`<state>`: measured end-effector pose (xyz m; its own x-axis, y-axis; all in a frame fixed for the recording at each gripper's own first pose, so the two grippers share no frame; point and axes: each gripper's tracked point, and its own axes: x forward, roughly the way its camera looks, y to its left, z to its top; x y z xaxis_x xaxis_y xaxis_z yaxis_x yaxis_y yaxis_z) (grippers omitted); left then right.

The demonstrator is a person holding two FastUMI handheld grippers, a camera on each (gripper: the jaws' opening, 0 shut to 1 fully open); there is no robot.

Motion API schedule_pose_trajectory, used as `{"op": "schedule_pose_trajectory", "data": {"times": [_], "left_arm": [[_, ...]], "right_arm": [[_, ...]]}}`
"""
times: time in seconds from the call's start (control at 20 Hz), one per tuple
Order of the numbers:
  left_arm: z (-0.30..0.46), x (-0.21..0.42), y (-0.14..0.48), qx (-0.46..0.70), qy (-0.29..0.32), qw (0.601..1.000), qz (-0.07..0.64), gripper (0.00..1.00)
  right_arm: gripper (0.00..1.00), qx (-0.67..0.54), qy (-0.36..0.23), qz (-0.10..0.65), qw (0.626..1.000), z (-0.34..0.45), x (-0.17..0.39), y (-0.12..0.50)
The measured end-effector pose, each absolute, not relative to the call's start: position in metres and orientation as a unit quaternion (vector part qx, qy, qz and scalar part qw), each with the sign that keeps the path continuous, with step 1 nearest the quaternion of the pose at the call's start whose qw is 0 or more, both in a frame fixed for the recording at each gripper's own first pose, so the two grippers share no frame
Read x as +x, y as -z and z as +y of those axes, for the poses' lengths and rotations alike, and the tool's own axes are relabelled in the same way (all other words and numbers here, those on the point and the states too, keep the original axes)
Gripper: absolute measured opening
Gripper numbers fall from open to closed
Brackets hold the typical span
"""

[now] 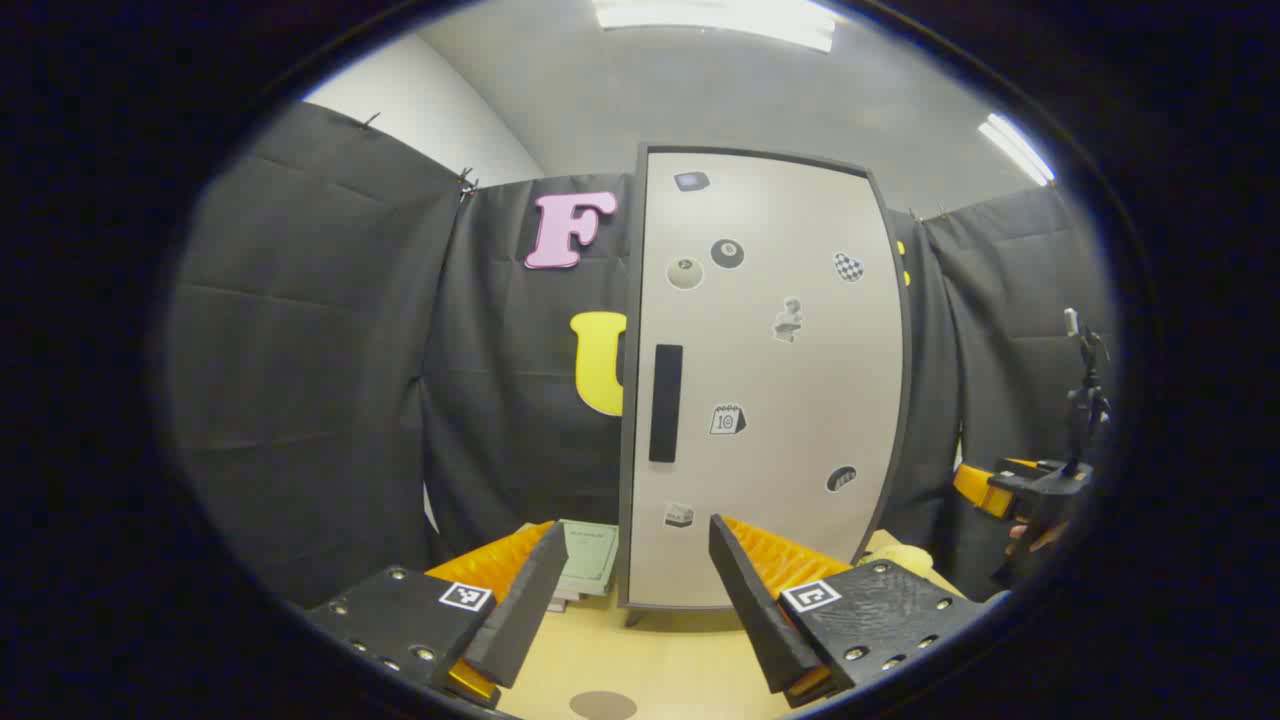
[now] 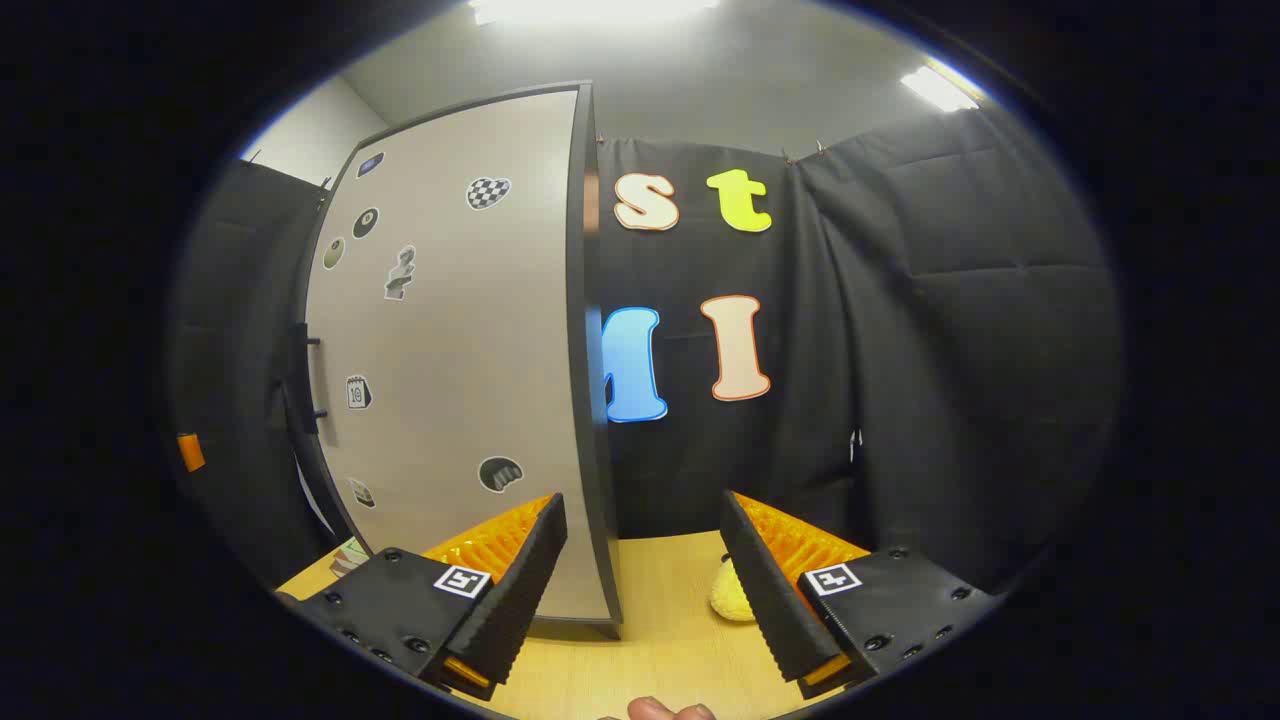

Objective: Open the cabinet door with the right hand, grasp the bottle in the cabinet with the left hand and place it on the coaster, then close the cabinet door with the right hand.

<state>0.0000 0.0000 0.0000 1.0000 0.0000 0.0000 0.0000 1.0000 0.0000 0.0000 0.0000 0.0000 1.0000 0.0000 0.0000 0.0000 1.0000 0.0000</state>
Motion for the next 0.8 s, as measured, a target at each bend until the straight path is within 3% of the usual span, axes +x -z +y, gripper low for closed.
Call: {"op": "schedule_pose_trajectory", "data": {"times": [0.8], "left_arm": [[0.058, 0.011, 0.008, 0.028, 0.057, 0.998, -0.002, 0.89]], "right_arm": [[0.98, 0.007, 0.034, 0.008, 0.999, 0.050, -0.038, 0.007]]}}
